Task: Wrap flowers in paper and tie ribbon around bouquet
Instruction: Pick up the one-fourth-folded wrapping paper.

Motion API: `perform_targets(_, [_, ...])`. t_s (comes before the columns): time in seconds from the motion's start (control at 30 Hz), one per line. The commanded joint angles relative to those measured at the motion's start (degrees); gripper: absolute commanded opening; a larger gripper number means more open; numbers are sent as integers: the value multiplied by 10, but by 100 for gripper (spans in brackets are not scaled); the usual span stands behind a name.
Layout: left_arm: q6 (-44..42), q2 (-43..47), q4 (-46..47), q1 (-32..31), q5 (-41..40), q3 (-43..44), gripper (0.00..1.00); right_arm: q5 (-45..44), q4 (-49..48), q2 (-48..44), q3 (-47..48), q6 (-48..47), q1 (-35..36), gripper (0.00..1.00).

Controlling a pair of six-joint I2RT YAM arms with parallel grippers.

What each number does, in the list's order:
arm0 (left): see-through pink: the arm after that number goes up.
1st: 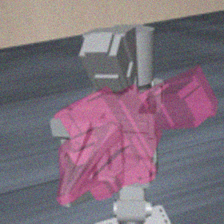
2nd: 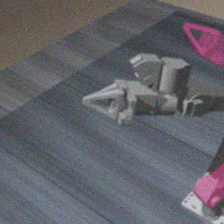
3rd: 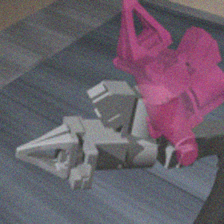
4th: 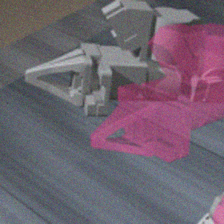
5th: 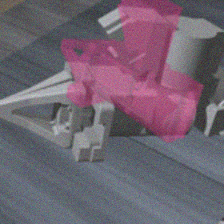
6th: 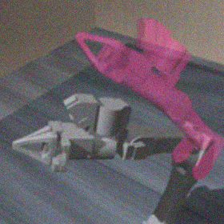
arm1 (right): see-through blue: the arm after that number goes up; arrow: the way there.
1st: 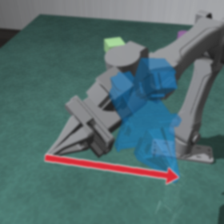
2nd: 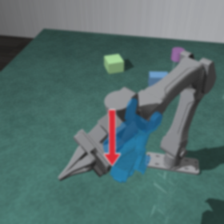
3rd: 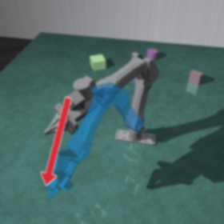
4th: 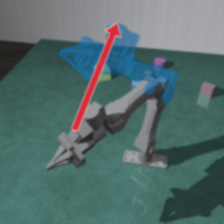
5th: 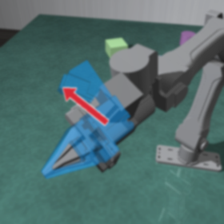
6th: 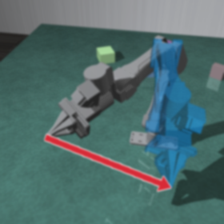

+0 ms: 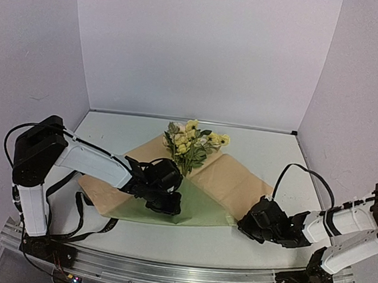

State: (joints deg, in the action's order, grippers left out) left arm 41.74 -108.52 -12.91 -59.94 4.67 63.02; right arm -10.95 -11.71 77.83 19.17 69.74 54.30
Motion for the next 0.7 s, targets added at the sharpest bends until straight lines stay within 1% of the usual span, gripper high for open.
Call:
perform_targets(0.0, [-22, 2, 17, 1, 14, 35, 24, -23, 11, -31, -8, -35, -2, 3])
perform_targets(0.07, [-29, 9, 20, 0, 15, 36, 26, -26, 12, -41, -9, -46, -2, 0])
perform_targets(0.23, [-60, 16, 30, -9, 29, 52, 27, -26, 14, -61, -7, -70, -2, 0])
perform_targets(0.5, [-113, -39, 38, -37, 89, 107, 19, -32, 56, -107, -7, -93, -2, 0])
perform_targets(0.67, [-120, -86, 26, -49, 103, 144, 13, -43, 86, -149, -18, -108, -2, 0])
